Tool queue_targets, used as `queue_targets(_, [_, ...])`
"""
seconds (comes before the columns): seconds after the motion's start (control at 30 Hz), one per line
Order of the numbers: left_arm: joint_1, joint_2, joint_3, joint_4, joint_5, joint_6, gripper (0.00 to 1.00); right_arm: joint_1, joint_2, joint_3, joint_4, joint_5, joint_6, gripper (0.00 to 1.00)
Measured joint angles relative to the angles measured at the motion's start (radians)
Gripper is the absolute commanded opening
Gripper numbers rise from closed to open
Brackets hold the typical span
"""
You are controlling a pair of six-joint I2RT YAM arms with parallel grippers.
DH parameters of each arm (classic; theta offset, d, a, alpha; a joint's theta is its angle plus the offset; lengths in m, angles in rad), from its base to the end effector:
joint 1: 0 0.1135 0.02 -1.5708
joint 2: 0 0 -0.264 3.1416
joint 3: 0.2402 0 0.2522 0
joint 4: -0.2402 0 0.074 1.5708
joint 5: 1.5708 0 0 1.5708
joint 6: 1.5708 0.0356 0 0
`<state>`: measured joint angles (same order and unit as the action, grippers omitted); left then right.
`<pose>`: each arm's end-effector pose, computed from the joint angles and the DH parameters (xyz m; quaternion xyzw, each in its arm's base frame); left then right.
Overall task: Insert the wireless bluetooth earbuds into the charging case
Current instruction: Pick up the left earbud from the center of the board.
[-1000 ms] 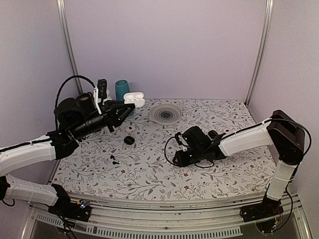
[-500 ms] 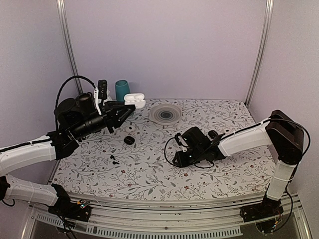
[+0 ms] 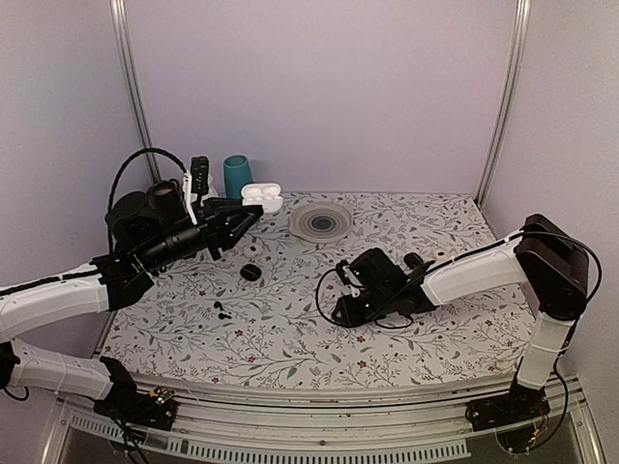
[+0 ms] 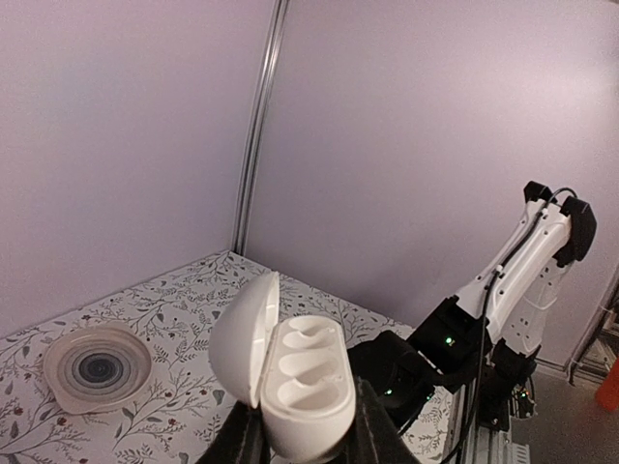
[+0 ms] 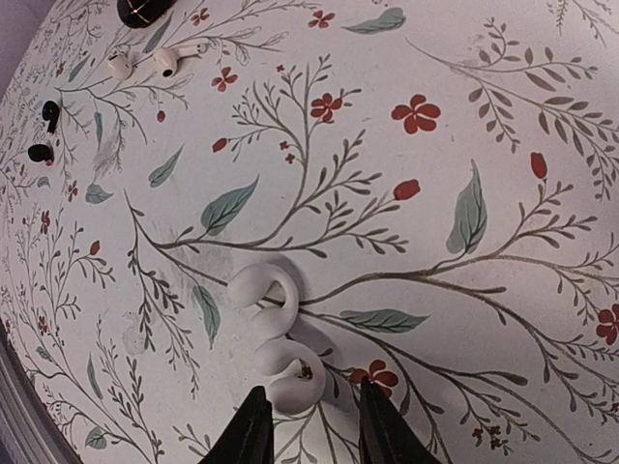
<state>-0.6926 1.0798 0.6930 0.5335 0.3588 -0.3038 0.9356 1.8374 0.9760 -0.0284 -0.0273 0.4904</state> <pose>0.1853 -0.1700 0.3252 0.2567 0.6047 -0.4584 0.5986 0.2150 0.2933 0.1362 -0.2125 0.9182 0.2282 0.2442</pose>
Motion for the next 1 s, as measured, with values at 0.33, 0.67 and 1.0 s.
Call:
queue_targets(0.33, [0.000,0.000,0.000,0.000,0.000,0.000,0.00,0.000,0.002,0.008,-0.018,0.049,0.023,0.29])
queue_targets(0.67, [0.001,0.000,0.000,0.000,0.005,0.000,0.00,0.000,0.016,0.031,-0.025,0.052,0.021,0.29])
queue_targets(1.0, [0.001,0.005,0.000,0.000,0.014,0.000,0.00,0.001,0.036,0.039,-0.034,0.053,0.004,0.29])
